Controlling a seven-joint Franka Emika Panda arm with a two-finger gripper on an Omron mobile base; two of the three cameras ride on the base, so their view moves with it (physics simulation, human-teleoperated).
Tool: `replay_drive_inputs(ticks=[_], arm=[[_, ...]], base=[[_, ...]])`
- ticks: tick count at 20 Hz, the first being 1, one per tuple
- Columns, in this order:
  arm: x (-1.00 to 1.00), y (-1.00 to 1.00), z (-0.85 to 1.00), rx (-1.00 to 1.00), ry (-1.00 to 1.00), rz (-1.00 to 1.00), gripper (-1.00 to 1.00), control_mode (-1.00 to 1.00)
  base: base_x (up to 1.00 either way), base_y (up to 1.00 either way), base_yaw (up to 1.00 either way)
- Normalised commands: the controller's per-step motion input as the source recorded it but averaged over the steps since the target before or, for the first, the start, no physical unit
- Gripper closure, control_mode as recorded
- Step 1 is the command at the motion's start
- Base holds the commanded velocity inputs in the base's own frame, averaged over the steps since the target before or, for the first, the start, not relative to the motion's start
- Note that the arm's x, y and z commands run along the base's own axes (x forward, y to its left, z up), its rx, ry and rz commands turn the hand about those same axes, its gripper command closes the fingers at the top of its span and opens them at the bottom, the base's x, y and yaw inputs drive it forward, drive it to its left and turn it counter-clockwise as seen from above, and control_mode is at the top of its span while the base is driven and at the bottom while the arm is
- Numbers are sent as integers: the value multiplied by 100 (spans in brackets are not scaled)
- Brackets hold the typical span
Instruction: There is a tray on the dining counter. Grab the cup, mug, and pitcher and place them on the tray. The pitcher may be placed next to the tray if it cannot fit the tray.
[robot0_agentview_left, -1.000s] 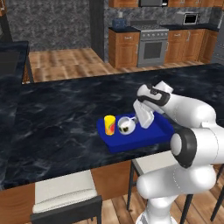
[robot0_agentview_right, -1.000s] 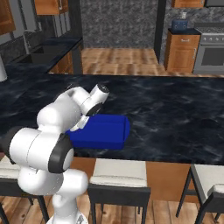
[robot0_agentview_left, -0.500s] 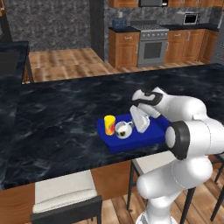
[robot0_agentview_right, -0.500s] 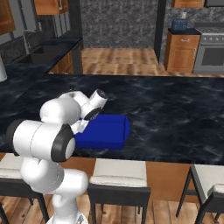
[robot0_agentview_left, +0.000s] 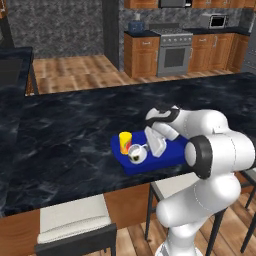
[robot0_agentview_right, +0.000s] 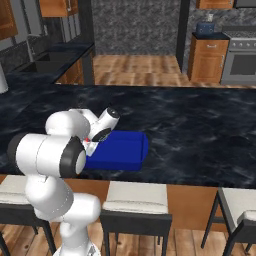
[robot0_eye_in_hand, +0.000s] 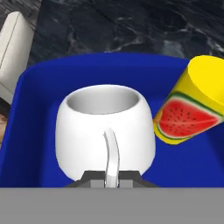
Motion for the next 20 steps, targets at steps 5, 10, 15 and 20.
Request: replay_drive_inputs(ticks=[5,10,15,20], arm=[[0,6,-17,0,0,0,100,-100],[3,11,-12,0,0,0,100,-100],[0,13,-15,0,0,0,100,-100],[0,16,-17,0,0,0,100,-100]], base=[[0,0,0],[0,0,0],[0,0,0],[0,0,0]])
